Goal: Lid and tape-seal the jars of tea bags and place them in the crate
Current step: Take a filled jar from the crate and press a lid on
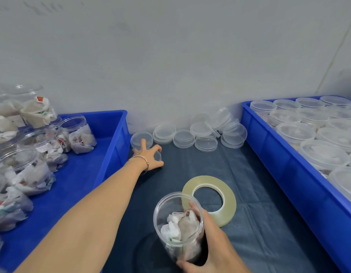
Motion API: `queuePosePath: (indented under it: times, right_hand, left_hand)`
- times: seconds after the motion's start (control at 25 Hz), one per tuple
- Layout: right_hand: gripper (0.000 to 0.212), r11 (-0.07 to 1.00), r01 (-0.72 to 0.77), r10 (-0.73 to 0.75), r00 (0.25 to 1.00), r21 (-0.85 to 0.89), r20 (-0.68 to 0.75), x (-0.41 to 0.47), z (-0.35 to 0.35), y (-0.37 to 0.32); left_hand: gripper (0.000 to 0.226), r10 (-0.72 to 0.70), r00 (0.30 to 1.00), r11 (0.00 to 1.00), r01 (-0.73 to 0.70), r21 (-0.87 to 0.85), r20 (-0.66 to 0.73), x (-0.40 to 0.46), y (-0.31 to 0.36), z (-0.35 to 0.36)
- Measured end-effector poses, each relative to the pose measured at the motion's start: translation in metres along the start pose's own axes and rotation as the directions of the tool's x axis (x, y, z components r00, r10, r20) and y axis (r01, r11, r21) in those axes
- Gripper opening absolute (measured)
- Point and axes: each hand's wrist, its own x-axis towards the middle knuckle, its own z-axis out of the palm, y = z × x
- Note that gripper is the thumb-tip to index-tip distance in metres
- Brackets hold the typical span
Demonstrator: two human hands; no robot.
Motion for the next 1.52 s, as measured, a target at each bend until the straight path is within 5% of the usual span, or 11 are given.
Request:
queuePosePath:
  times: [0.12,0.28,0.44,0.52,0.64,0.8,1.0,1.12,1.32,1.52]
  right_hand:
    - [0.105,0.999,-0.015,0.012,0.998,-0.037,-0.060,0.004,-0.002,0.002]
    - [0.103,0.998,-0.041,0.034,0.986,-0.038,-0.164,0.006,-0.003,0.001]
    - [0.087,0.987,-0.158,0.152,0.949,0.001,-0.276,0.006,-0.013,0.003]
    - [0.083,0.974,-0.226,0.212,0.931,-0.012,-0.297,0.001,-0.022,0.004]
    - [0.090,0.981,-0.185,0.172,0.965,-0.052,-0.196,-0.009,-0.028,0.004]
    - [0.091,0.986,-0.150,0.133,0.969,-0.070,-0.210,-0.016,-0.026,0.002]
    - [0.067,0.991,-0.083,0.063,0.981,-0.105,-0.183,-0.016,-0.026,-0.001]
    - [0.064,0.993,-0.077,0.061,0.984,-0.092,-0.165,-0.017,-0.027,-0.001]
    - [0.065,0.996,-0.038,0.025,0.985,-0.076,-0.171,-0.016,-0.028,-0.007]
    - [0.041,0.991,-0.064,0.045,0.986,-0.117,-0.158,-0.018,-0.028,-0.001]
  left_hand:
    - [0.042,0.005,1.000,0.967,-0.012,-0.254,-0.030,-0.017,0.013,-0.008]
    - [0.040,0.032,0.988,0.743,-0.126,-0.658,-0.153,-0.052,0.046,-0.032]
    - [0.046,0.016,0.955,0.494,-0.264,-0.829,-0.295,-0.109,0.075,-0.036]
    - [0.050,0.030,0.944,0.455,-0.304,-0.837,-0.327,-0.146,0.076,-0.028]
    - [0.056,0.111,0.926,0.470,-0.369,-0.802,-0.361,-0.197,0.073,-0.021]
    - [0.070,0.324,0.866,0.713,-0.488,-0.504,-0.381,-0.233,0.093,-0.003]
    - [0.062,0.187,0.875,0.924,-0.311,-0.221,-0.447,-0.238,0.110,0.018]
    - [0.060,0.176,0.867,0.939,-0.290,-0.185,-0.465,-0.237,0.115,0.022]
    - [0.060,0.197,0.903,0.854,-0.349,-0.385,-0.382,-0.233,0.094,0.014]
    - [0.058,0.115,0.892,0.946,-0.232,-0.224,-0.437,-0.237,0.120,0.021]
